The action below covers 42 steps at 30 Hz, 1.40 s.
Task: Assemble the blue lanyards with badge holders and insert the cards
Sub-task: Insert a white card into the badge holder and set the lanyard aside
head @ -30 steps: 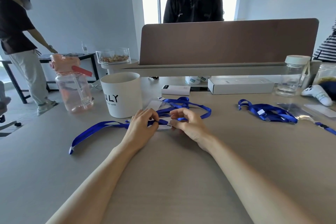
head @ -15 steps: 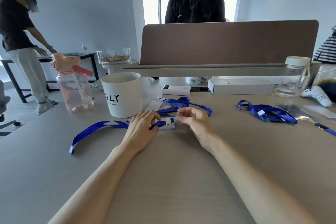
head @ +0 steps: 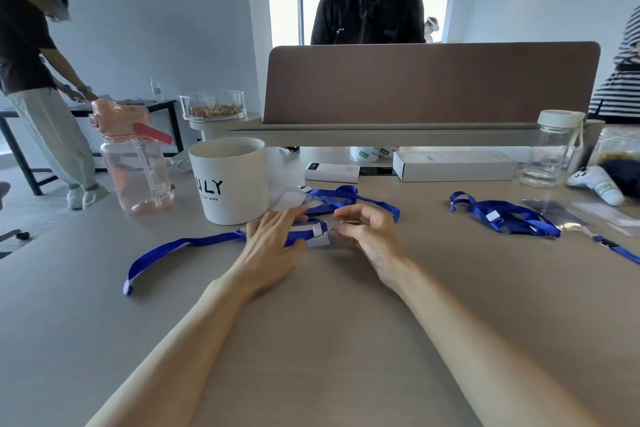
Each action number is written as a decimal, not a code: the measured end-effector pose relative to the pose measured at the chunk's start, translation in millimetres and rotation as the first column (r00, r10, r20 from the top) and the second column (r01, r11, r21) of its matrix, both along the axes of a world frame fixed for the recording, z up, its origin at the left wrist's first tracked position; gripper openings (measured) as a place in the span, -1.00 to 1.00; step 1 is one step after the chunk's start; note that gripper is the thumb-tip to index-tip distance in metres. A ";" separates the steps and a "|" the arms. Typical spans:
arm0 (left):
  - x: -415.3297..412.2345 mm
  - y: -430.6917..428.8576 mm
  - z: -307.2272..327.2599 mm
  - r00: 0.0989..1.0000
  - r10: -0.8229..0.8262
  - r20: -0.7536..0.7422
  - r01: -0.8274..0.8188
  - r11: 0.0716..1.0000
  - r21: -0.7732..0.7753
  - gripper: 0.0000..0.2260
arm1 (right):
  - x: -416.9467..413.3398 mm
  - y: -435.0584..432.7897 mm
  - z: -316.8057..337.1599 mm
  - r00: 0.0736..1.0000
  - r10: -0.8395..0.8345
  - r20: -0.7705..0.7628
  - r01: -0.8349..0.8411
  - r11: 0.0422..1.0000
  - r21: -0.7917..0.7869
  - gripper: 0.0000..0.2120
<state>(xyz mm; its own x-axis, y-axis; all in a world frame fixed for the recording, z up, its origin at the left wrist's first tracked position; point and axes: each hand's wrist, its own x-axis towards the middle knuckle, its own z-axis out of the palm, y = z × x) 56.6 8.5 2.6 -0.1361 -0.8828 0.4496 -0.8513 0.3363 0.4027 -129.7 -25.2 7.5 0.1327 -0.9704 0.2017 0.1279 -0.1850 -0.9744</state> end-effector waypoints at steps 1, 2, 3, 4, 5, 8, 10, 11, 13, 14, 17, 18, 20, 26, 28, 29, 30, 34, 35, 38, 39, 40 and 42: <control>-6.6 0.0 0.2 0.996 -0.020 -0.086 0.025 0.998 0.052 -0.54 | 0.1 0.8 0.5 1.000 0.015 0.000 -0.015 1.000 -0.017 -0.79; -11.5 -0.4 -0.1 0.988 -0.022 -0.156 0.035 0.996 0.081 -0.58 | 0.2 2.1 0.8 0.999 0.035 0.002 -0.035 0.999 -0.029 -0.80; -14.5 -1.4 -0.8 0.981 -0.016 -0.192 0.033 0.996 0.086 -0.65 | 0.3 2.6 0.3 0.999 0.052 -0.005 -0.052 0.998 -0.040 -0.81; -15.8 -2.1 -1.0 0.982 -0.012 -0.189 0.027 0.997 0.079 -0.71 | 0.7 3.2 -0.1 0.998 0.060 -0.027 -0.062 0.997 -0.053 -0.83; -15.7 -3.0 -1.6 0.986 -0.009 -0.165 0.021 0.997 0.070 -0.75 | 1.4 3.0 -1.3 0.996 0.056 -0.063 -0.060 0.996 -0.069 -0.82; -11.0 -5.6 -2.3 0.990 0.028 -0.139 -0.019 0.998 0.066 -0.81 | 3.5 1.5 -4.6 0.972 0.006 -0.234 -0.037 0.991 -0.131 -0.72; -5.4 -7.4 -3.4 0.986 0.079 -0.150 -0.074 0.997 0.038 -0.82 | 3.1 0.8 -7.2 0.868 -0.056 -0.493 -0.065 0.973 -0.224 -0.59; -2.9 -8.2 -4.1 0.984 0.104 -0.143 -0.104 0.995 0.012 -0.83 | 2.7 -0.5 -10.3 0.759 -0.103 -0.643 -0.108 0.954 -0.280 -0.54; -1.4 -8.0 -5.3 0.981 0.147 -0.129 -0.152 0.988 -0.025 -0.84 | 2.3 -0.6 -13.9 0.525 -0.237 -0.817 -0.183 0.907 -0.380 -0.52; -1.9 -7.0 -5.5 0.978 0.155 -0.137 -0.161 0.986 -0.034 -0.85 | 2.1 0.2 -14.1 0.470 -0.297 -0.831 -0.186 0.887 -0.422 -0.51; -5.0 -3.5 -3.2 0.975 0.133 -0.179 -0.140 0.990 -0.029 -0.88 | -1.6 0.1 -12.2 0.476 -0.332 -0.815 -0.147 0.883 -0.445 -0.35; -5.8 -2.4 -2.0 0.975 0.129 -0.182 -0.138 0.990 -0.033 -0.89 | -3.3 0.7 -11.3 0.475 -0.307 -0.825 -0.145 0.897 -0.417 -0.28; -6.6 -0.4 0.1 0.973 0.144 -0.179 -0.152 0.988 -0.032 -0.90 | -5.4 3.1 -9.3 0.430 -0.241 -0.870 -0.150 0.931 -0.332 -0.20; -5.4 1.4 -0.1 0.978 0.128 -0.167 -0.124 0.992 0.031 -0.89 | -3.2 5.9 -7.2 0.377 -0.126 -0.918 -0.196 0.958 -0.212 -0.24; -5.3 3.1 0.4 0.976 0.110 -0.187 -0.096 0.992 0.083 -0.88 | -2.8 3.6 -10.7 0.280 -0.151 -0.948 -0.199 0.957 -0.211 -0.24; -5.1 3.9 0.8 0.975 0.103 -0.198 -0.086 0.992 0.091 -0.88 | -2.8 2.0 -12.2 0.245 -0.177 -0.953 -0.195 0.954 -0.227 -0.24; -4.8 4.3 0.8 0.971 0.099 -0.216 -0.081 0.992 0.093 -0.88 | -3.2 1.2 -12.1 0.231 -0.209 -0.950 -0.195 0.947 -0.255 -0.23; -4.7 3.0 0.3 0.955 0.107 -0.278 -0.087 0.993 0.083 -0.83 | -6.6 2.3 -8.2 0.248 -0.219 -0.943 -0.264 0.922 -0.284 -0.38; -4.3 2.1 0.3 0.954 0.112 -0.279 -0.093 0.992 0.082 -0.81 | -6.5 2.8 -7.1 0.257 -0.212 -0.943 -0.278 0.918 -0.282 -0.45; -3.0 0.2 -0.6 0.953 0.111 -0.281 -0.089 0.992 0.088 -0.79 | -4.2 2.5 -5.1 0.359 -0.224 -0.906 -0.255 0.910 -0.326 -0.51; -3.3 0.6 -0.5 0.955 0.105 -0.276 -0.085 0.993 0.083 -0.80 | -3.7 3.0 -4.6 0.397 -0.208 -0.894 -0.236 0.918 -0.319 -0.46; -3.6 0.8 -0.6 0.957 0.103 -0.272 -0.085 0.993 0.076 -0.80 | -3.5 4.2 -3.6 0.422 -0.177 -0.889 -0.222 0.930 -0.291 -0.39; -4.1 1.7 -0.1 0.956 0.099 -0.275 -0.086 0.994 0.061 -0.82 | -3.7 6.0 -2.3 0.411 -0.112 -0.904 -0.217 0.952 -0.217 -0.26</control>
<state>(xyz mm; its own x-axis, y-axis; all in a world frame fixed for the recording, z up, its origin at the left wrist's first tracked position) 52.5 10.1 2.5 0.0708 -0.9070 0.4152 -0.7307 0.2362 0.6406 -133.4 -19.2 5.1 0.4442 -0.8807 0.1648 -0.7696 -0.4692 -0.4332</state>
